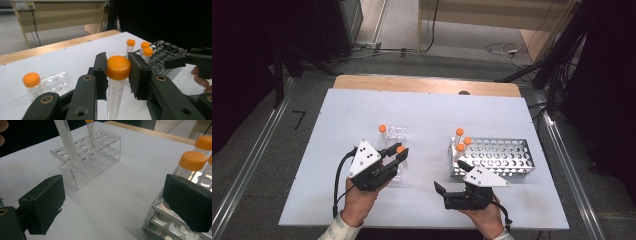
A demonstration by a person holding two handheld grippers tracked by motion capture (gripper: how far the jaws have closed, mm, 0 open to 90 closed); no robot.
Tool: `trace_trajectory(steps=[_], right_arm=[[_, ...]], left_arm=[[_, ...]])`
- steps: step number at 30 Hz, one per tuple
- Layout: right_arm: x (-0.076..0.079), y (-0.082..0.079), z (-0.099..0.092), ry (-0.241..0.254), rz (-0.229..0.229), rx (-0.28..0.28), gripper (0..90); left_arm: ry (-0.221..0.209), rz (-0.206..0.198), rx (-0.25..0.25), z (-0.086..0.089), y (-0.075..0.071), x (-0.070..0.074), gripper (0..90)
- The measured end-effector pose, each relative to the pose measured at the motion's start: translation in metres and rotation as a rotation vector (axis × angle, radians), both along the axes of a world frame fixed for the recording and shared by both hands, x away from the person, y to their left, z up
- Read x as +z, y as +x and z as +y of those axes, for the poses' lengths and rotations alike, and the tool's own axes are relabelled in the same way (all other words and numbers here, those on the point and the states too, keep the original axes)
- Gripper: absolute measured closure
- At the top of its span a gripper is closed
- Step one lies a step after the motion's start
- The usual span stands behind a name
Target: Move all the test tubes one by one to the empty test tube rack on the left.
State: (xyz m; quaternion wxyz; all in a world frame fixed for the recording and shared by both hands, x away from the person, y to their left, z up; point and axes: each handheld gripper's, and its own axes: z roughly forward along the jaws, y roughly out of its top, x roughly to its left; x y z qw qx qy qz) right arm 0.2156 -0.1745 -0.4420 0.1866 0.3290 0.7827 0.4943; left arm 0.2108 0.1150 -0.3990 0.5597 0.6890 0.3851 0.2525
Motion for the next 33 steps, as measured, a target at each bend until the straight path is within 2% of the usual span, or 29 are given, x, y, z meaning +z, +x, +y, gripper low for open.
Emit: trace_trajectory(steps=[2,7,9,10,14,15,17,19,29,33], right_arm=[[0.001,0.001,-0.003,0.0,-0.003,-0.01,3.6],[0.001,0.002,-0.005,0.003,-0.005,-0.015,4.6],[0.0,0.002,-0.005,0.004,-0.003,-0.015,4.6],[0.0,0.003,-0.006,0.004,-0.005,-0.017,4.6],[0.0,0.004,-0.007,-0.002,-0.006,-0.018,4.6],[0.0,0.004,-0.006,-0.003,-0.004,-0.018,4.6],[-0.001,0.004,-0.006,-0.003,0.001,-0.018,4.6],[-0.002,0.005,-0.006,-0.005,0.003,-0.017,4.6],[-0.002,0.005,-0.006,-0.002,0.011,-0.021,4.6],[-0.002,0.005,-0.006,-0.002,0.009,-0.021,4.6]], left_arm=[[-0.001,-0.001,0.008,0.002,0.001,0.001,70.3],[0.006,-0.01,0.07,0.013,0.007,0.002,70.3],[0.005,-0.013,0.08,0.016,0.008,0.002,70.3],[0.008,-0.016,0.107,0.021,0.011,0.003,70.3],[0.005,-0.018,0.139,0.029,0.015,0.004,70.3],[0.008,-0.026,0.159,0.033,0.018,0.005,70.3],[0.008,-0.03,0.168,0.035,0.019,0.005,70.3],[0.025,-0.043,0.202,0.038,0.023,0.006,70.4],[0.021,-0.034,0.234,0.039,0.041,0.004,70.4],[0.036,-0.024,0.248,0.039,0.047,0.0,70.3]])
